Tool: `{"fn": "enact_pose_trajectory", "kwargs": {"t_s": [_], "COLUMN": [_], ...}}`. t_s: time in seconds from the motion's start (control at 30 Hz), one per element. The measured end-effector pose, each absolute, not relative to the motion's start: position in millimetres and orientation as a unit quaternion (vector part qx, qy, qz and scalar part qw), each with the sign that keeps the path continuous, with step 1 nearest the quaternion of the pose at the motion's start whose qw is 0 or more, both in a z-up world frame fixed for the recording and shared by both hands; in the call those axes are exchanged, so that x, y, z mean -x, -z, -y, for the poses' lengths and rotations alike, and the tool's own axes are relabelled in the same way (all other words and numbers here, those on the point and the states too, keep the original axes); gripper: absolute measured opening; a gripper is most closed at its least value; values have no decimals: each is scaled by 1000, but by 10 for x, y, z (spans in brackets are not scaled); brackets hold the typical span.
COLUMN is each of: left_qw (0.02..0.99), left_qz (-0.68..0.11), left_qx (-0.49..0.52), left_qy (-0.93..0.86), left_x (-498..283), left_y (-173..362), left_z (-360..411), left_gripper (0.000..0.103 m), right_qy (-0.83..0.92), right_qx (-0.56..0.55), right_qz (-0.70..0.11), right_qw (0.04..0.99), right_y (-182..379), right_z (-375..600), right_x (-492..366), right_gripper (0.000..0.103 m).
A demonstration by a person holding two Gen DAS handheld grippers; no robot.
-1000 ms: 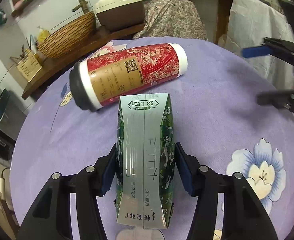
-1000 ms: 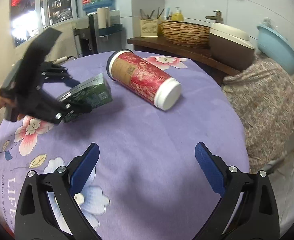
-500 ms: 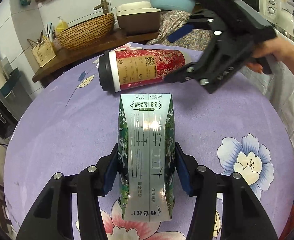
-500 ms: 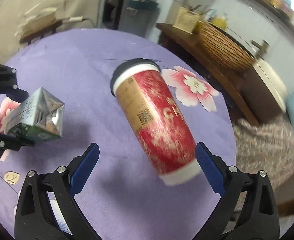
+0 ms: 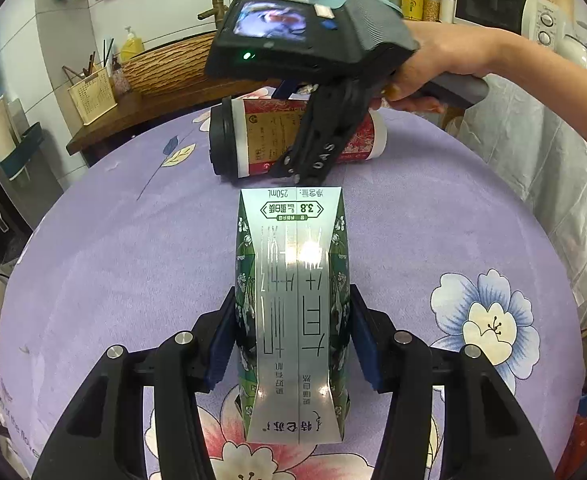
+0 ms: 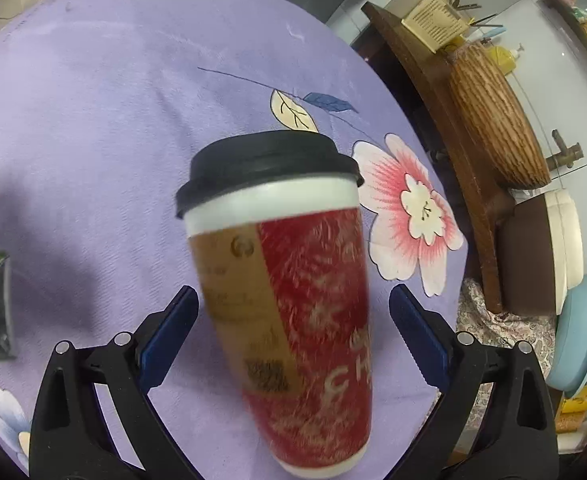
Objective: Collect trash
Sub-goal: 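Grasp the green juice carton with the left tool while the right tool grasps the red paper cup, then carry the juice carton and red cup to the black bin and release both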
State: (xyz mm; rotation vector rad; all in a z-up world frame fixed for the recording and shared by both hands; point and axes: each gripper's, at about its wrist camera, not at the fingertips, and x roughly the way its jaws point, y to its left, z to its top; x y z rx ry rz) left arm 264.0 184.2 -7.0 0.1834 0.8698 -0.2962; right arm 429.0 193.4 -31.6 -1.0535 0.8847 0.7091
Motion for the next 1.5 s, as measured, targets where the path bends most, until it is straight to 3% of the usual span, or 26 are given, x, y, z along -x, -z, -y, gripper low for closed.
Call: {"fn": "enact_pose_trajectory", "kwargs": {"t_s": [0.3, 0.4, 0.67, 1.07, 1.5], "left_qw": [892, 892, 893, 897, 905], "left_qz": [-422, -423, -422, -412, -380], "left_qx": [-79, -76, -72, -76, -48], "left_qy": [143, 140, 141, 144, 187], "left_x": [-2605, -2605, -2588, -2478, -2373], "left_y": [110, 124, 105, 72, -32], "left_z": [-1858, -1857, -1831, -1645, -958], "left_gripper": [51, 51, 51, 51, 51], "right_qy": [-312, -322, -345, -338, -309], "right_qx": [473, 454, 388, 208, 80], "right_qz": [-410, -412, -385, -358, -299], "right_qw": [715, 721, 763, 845, 899], "right_y": [442, 434, 176, -396, -525], "right_z": [-2094, -2067, -1818, -778, 497], "right_x": [-4424, -4414, -4291, -3940, -3162], "right_gripper": [95, 84, 83, 82, 80]}}
